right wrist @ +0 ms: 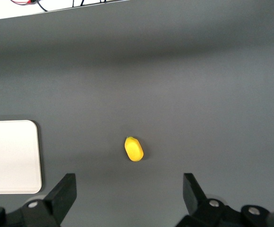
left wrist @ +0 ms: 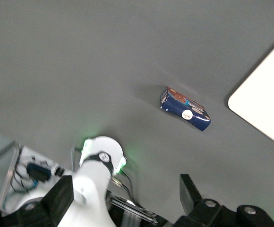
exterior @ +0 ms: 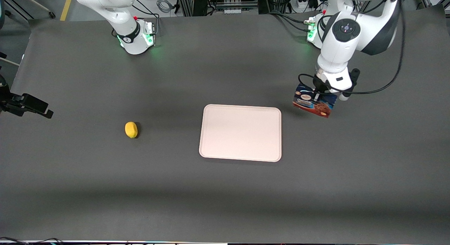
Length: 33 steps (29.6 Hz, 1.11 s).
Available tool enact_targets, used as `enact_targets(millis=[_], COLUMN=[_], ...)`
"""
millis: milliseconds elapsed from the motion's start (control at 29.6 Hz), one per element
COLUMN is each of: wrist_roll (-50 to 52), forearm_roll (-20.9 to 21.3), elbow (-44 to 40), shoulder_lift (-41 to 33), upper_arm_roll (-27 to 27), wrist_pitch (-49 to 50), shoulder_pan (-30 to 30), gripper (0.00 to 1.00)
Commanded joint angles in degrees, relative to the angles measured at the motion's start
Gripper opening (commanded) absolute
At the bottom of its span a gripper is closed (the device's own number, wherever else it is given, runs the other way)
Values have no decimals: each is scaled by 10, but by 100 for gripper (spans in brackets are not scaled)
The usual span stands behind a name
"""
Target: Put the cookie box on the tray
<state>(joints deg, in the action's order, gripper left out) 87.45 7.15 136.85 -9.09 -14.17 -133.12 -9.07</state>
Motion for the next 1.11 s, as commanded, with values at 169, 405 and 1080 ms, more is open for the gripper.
enact_targets(millis=[169, 405, 1080], wrist_roll=[-151, -298, -432], forearm_roll=[37, 37, 74], elbow=[-227, -302, -473], shoulder_lift=[124, 205, 469], upper_arm_roll=[-18, -38, -62], wrist_pitch=[110, 112, 124], shoulder_pan=[-10, -11, -57], gripper=[1, 0, 0])
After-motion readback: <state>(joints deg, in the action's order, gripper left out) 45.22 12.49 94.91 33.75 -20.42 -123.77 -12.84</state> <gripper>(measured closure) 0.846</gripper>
